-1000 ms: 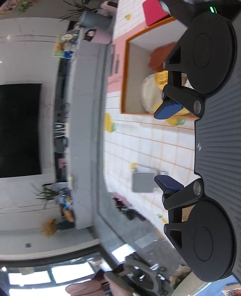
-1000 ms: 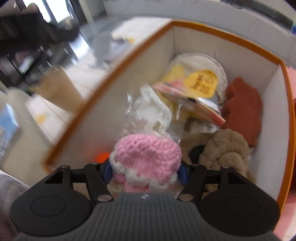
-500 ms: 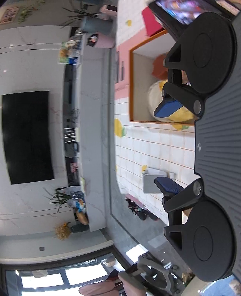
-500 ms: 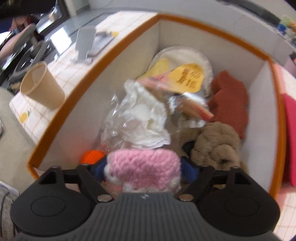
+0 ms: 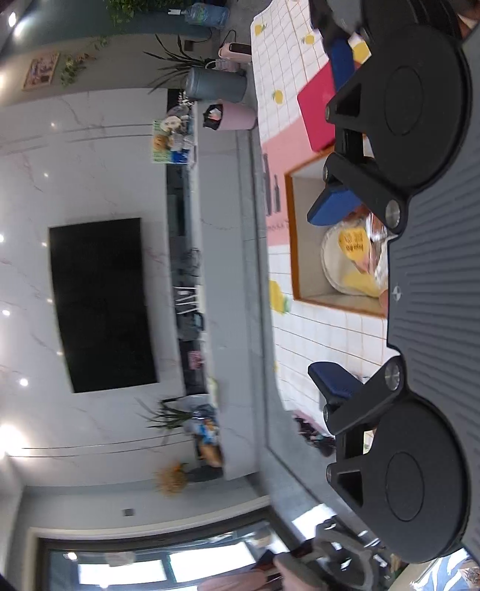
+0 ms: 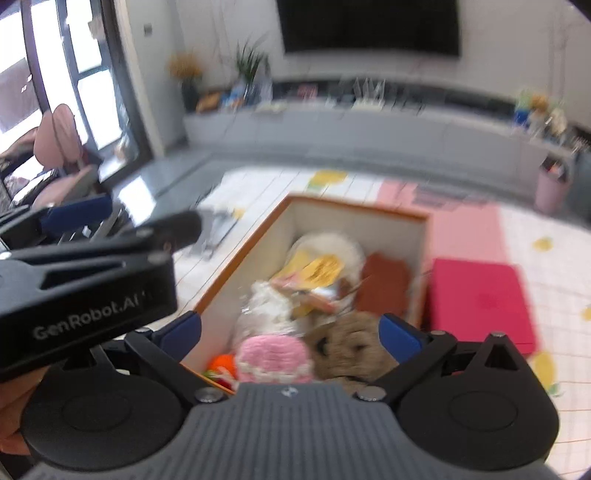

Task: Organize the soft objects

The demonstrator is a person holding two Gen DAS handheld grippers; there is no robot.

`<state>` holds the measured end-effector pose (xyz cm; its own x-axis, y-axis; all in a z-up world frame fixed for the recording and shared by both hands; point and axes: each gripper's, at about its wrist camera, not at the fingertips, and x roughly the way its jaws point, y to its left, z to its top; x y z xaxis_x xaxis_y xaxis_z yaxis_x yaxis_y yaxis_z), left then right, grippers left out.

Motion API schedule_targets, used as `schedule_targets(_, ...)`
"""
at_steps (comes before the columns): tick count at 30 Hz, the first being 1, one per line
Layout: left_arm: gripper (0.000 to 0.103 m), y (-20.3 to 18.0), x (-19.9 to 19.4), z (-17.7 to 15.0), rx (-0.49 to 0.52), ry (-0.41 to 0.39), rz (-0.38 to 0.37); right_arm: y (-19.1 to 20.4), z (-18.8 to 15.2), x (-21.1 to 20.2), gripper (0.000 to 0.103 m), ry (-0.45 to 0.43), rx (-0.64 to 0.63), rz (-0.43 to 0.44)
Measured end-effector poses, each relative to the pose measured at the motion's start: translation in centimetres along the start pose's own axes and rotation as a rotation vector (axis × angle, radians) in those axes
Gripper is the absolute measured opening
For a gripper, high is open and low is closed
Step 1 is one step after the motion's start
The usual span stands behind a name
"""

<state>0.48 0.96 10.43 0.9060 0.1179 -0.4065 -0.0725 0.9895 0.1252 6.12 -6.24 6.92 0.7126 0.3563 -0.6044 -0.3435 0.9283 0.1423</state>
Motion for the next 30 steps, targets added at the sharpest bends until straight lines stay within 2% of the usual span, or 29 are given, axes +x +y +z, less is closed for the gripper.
schedule_targets(3,0.099,-1.8,-1.6,-1.2,-0.012,-0.032,-0.014,-2.1,-2.9,-3.3,0.100,-0.116,0.047,-0.020)
schedule_targets(5,0.099,-3.0,-2.4,-2.4,-0.030,-0.043,-0.047,-2.9,-4.6,-4.5,0.100,-0.146,0.025,-0.019)
schedule_targets(8,0.099,-4.7,-3.0,-4.2,-0.015,-0.069,-0.124,-3.5,-6.6,-5.3,0.100,-0.150,-0.019,-0.048)
schedule_targets(15,0.099,-7.2,-2.3,-6.6,-0.070,-0.026,-0.138,-5.1,-10.3,-6.1,0.100,-0.199,-0.030,-0.133)
schedule_targets(18,0.099,-8.2,-2.1,-7.6,-0.034,-0.013,-0.138,-5.7,-11.8,-5.7,0.100,-0.211,-0.035,-0.180)
schedule_targets(22,0.099,-9.6,-2.1,-8.8,0.016,-0.031,-0.113,-7.1,-13.3,-5.3,0.100,-0.209,-0.028,-0.191)
schedule_targets(30,0.099,-10.7,-1.6,-10.5,-0.042,-0.004,-0.117,-8.6,-14.2,-4.4,0.100,-0.203,-0.033,-0.213)
